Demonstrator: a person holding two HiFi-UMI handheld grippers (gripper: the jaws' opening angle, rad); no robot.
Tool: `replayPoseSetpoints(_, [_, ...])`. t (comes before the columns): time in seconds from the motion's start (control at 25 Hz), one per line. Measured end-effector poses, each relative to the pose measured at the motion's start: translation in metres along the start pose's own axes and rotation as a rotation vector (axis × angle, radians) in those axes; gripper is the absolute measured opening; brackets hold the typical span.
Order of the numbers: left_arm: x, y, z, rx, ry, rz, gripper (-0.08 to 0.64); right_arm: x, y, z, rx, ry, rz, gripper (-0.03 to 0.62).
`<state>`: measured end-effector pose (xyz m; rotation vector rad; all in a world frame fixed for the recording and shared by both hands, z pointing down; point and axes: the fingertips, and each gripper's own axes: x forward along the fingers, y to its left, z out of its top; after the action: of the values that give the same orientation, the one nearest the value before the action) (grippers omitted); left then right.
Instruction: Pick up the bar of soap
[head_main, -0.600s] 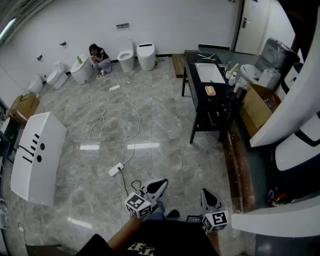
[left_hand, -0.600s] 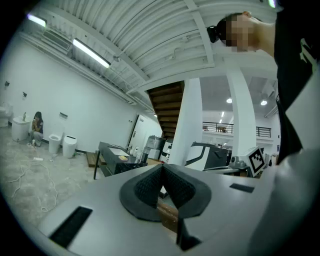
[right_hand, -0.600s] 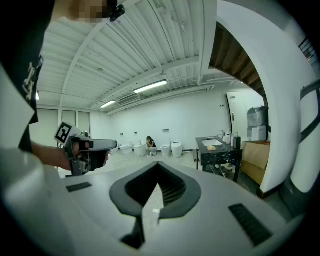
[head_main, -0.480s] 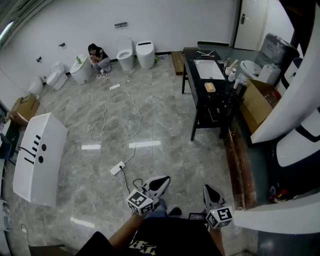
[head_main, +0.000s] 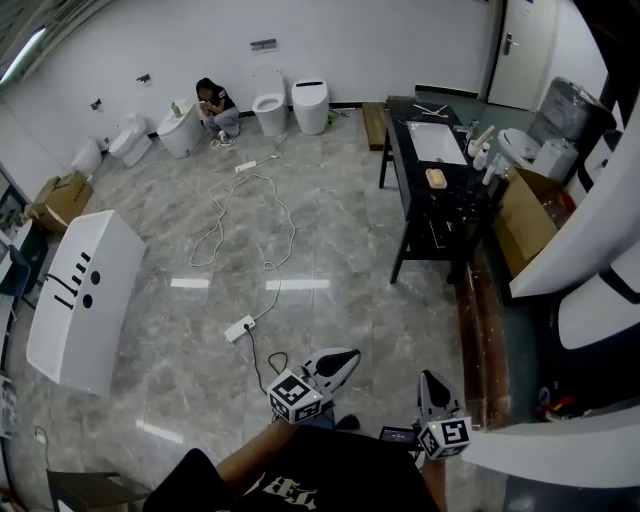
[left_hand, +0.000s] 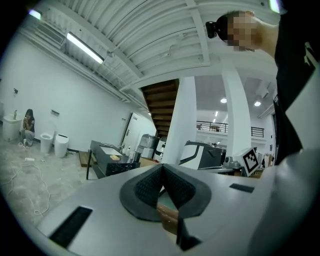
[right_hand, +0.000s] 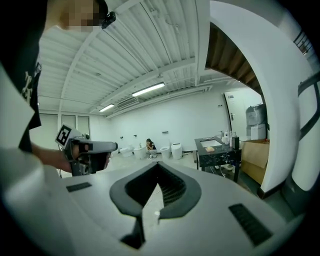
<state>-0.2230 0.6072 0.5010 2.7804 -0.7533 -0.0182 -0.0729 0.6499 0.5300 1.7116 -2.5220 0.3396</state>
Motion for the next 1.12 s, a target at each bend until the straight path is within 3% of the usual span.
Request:
replayPoseSetpoints(0.2, [0.001, 0.009, 0.007, -0.022, -0.024, 0.025, 0.008, 0.007, -0.003, 0.001, -0.018, 0.017, 0.000, 0.009])
replayPoseSetpoints(0.64, [0.059, 0.055, 0.015, -0.013, 0.019, -0.033, 0.008, 0.034, -0.038, 0.013, -0.037, 0.032, -0.088, 0.009])
replayPoseSetpoints(0.92, [0.111, 0.087, 0.026, -0.025, 0.007, -0.085, 0.008, 0.081, -0.076, 0.030, -0.050, 0.045, -0.098, 0.009])
replayPoseSetpoints(1.12, [0.128, 0.136, 0.039, -0.060, 0.002, -0.062, 0.008, 0.127, -0.091, 0.050, -0.083, 0.073, -0.094, 0.009])
